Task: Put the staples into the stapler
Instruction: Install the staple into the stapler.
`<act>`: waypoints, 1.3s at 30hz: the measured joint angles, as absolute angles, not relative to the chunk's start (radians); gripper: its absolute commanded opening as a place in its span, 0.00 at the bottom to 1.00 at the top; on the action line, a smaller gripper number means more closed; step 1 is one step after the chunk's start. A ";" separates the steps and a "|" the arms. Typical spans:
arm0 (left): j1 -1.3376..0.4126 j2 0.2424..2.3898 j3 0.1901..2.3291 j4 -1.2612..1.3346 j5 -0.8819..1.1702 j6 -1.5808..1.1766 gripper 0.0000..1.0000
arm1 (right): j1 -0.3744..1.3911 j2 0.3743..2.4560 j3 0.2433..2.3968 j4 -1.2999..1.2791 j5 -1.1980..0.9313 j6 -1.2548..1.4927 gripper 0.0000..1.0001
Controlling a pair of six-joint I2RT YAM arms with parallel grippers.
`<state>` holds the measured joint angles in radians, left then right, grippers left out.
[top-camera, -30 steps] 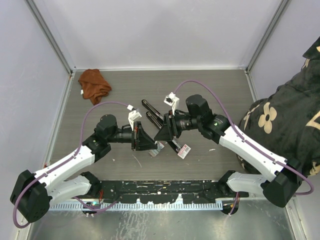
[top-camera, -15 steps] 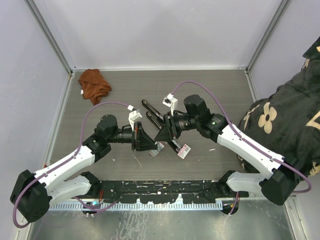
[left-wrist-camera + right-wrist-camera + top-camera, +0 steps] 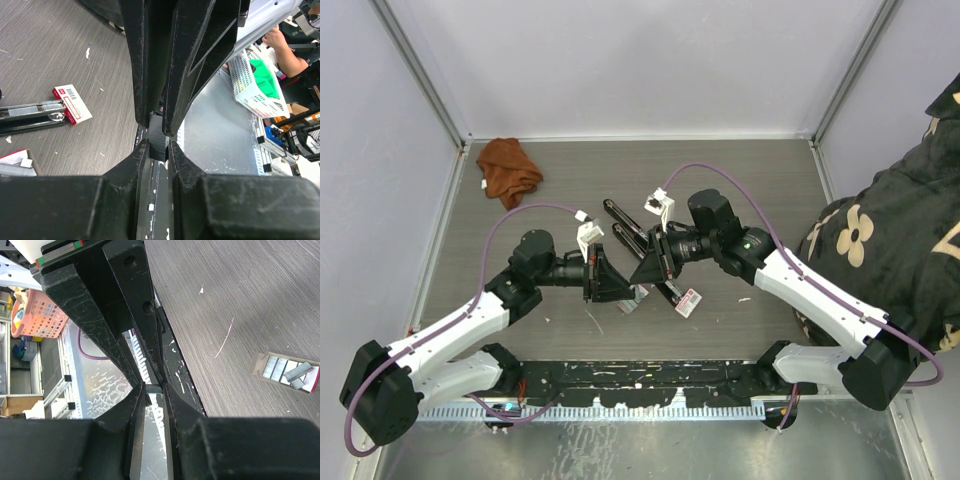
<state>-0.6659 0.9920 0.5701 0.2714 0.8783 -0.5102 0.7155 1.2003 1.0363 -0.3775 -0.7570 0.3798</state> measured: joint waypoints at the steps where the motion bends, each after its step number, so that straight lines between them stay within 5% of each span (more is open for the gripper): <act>1: -0.666 0.991 0.570 0.271 0.878 -0.510 0.12 | 0.715 1.200 1.036 -0.377 -0.759 0.379 0.22; 3: -0.666 0.990 0.570 0.271 0.878 -0.509 0.23 | 0.714 1.200 1.036 -0.376 -0.760 0.379 0.21; 7: -0.666 0.988 0.570 0.267 0.865 -0.504 0.73 | 0.714 1.200 1.036 -0.376 -0.755 0.376 0.20; 9: -0.666 0.983 0.570 0.257 0.849 -0.500 0.82 | 0.713 1.199 1.036 -0.376 -0.737 0.371 0.21; 17: -0.621 0.841 0.547 0.202 0.685 -0.503 0.87 | 0.712 1.191 1.036 -0.427 -0.470 0.311 0.21; 25: -0.394 0.733 0.490 0.069 0.437 -0.535 0.87 | 0.739 1.287 1.036 -0.439 -0.046 0.224 0.20; 39: -0.388 0.778 0.461 0.033 0.413 -0.542 0.87 | 0.749 1.575 1.041 -0.366 0.239 0.061 0.18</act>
